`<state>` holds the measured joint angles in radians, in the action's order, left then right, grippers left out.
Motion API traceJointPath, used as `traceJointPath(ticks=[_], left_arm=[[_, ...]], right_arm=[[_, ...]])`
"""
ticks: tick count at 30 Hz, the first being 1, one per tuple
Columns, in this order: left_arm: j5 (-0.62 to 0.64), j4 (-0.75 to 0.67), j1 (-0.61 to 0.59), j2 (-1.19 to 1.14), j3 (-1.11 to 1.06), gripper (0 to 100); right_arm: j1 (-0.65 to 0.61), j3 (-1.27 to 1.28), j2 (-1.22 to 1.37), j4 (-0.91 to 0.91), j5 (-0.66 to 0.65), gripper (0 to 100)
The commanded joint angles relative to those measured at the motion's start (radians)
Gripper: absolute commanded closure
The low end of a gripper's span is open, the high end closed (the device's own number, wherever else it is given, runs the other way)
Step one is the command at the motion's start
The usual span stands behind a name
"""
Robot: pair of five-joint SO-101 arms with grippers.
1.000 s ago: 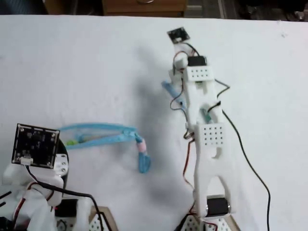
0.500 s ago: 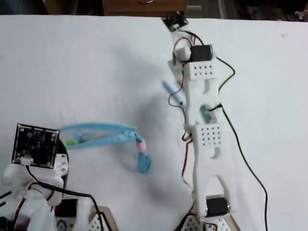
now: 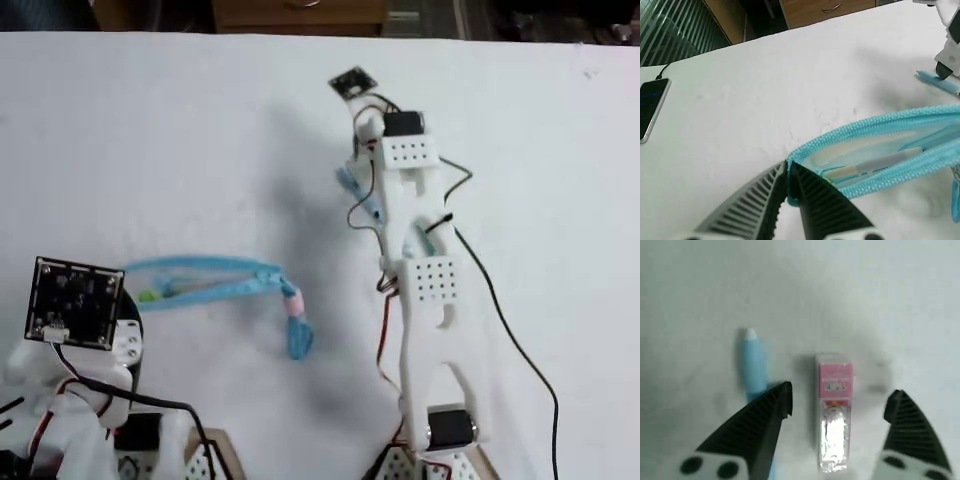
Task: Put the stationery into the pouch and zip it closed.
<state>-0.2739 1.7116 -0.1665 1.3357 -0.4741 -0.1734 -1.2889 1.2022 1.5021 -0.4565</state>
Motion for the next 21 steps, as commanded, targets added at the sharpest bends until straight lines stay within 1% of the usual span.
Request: traceJointPath(ticks=[1,3,4,7,16,19,21], left_arm=[[0.003,0.020,-0.005,-0.008,-0.028,98],[0.003,0.020,-0.005,-0.008,-0.028,98],[0.003,0.020,-0.005,-0.008,-0.028,98],[0.003,0.020,-0.005,-0.008,-0.028,98],[0.003,0.021,-0.005,-0.008,-0.028,98],[0.003,0.021,-0.005,-0.008,-0.028,98],[0.003,0.023,-0.005,-0.008,-0.028,98]], right_arm=[[0.002,0.000,0.001,-0.050,-0.002,88.5],[0.002,0.000,0.004,-0.056,-0.025,96.9],[0.002,0.000,0.004,-0.050,-0.046,98.5],[0.007,-0.009,-0.008,-0.025,-0.052,98.2],[0.001,-0.209,-0.170,0.262,-0.025,98.2],[0.010,-0.213,-0.236,0.271,-0.015,98.2],[0.010,-0.212,-0.292,0.271,0.020,98.2]])
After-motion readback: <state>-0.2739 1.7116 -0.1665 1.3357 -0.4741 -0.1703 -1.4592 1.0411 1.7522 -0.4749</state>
